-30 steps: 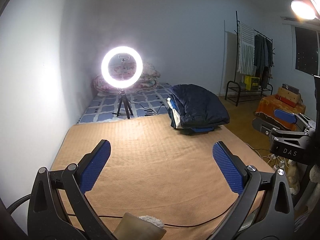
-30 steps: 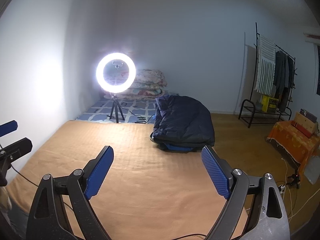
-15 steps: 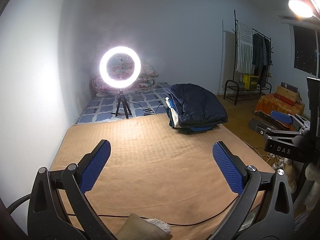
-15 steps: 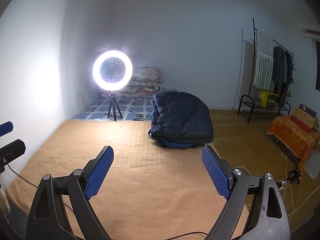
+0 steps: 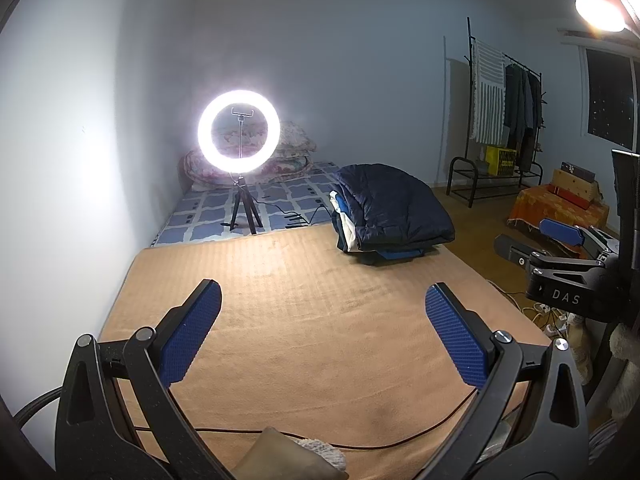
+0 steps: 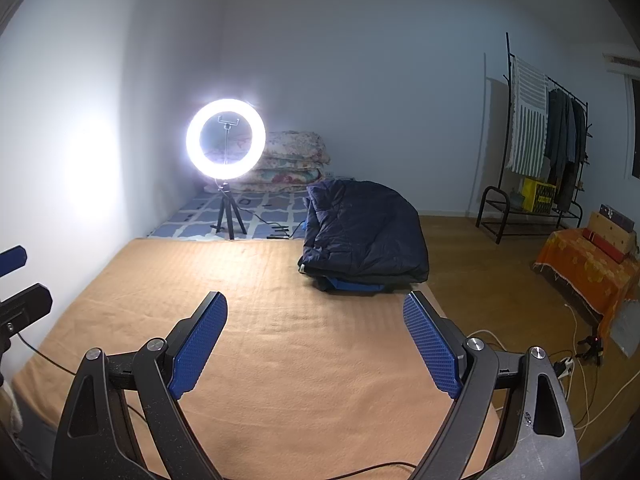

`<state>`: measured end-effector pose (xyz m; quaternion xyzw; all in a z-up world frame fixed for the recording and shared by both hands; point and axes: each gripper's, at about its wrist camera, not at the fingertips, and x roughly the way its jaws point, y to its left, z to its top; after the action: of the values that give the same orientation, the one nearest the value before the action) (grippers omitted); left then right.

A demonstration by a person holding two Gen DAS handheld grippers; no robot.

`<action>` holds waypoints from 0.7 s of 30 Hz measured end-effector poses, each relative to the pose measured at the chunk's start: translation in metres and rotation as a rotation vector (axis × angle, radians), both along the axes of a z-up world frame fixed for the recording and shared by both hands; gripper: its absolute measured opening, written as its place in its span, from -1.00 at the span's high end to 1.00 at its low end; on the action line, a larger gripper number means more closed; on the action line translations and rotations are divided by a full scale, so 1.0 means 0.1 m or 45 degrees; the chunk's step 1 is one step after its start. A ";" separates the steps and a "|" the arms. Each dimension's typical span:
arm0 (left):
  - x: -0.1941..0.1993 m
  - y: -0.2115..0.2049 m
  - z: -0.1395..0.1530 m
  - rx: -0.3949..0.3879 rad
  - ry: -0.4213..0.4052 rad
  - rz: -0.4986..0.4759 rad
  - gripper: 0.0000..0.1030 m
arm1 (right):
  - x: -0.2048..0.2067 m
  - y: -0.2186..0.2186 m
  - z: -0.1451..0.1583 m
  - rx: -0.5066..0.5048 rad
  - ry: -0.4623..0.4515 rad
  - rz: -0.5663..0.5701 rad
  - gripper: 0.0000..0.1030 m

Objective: Fold large clothes

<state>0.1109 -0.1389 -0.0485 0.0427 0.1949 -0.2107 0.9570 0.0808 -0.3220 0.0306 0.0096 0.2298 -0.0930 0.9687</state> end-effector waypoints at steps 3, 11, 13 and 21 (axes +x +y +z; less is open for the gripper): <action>0.00 0.00 0.00 -0.002 -0.001 0.000 -1.00 | -0.01 -0.03 0.00 0.011 -0.001 0.000 -0.74; 0.00 0.00 0.00 0.000 0.001 -0.003 -1.00 | -0.01 -0.05 0.00 0.012 0.000 0.004 -0.74; 0.00 -0.01 0.00 0.000 -0.003 -0.001 -1.00 | 0.00 -0.05 0.00 0.012 0.000 0.002 -0.74; -0.01 -0.01 -0.01 0.004 -0.003 -0.001 -1.00 | 0.00 -0.05 -0.01 0.013 0.000 0.005 -0.74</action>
<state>0.1099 -0.1401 -0.0491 0.0445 0.1940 -0.2106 0.9571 0.0806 -0.3275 0.0300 0.0140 0.2303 -0.0900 0.9688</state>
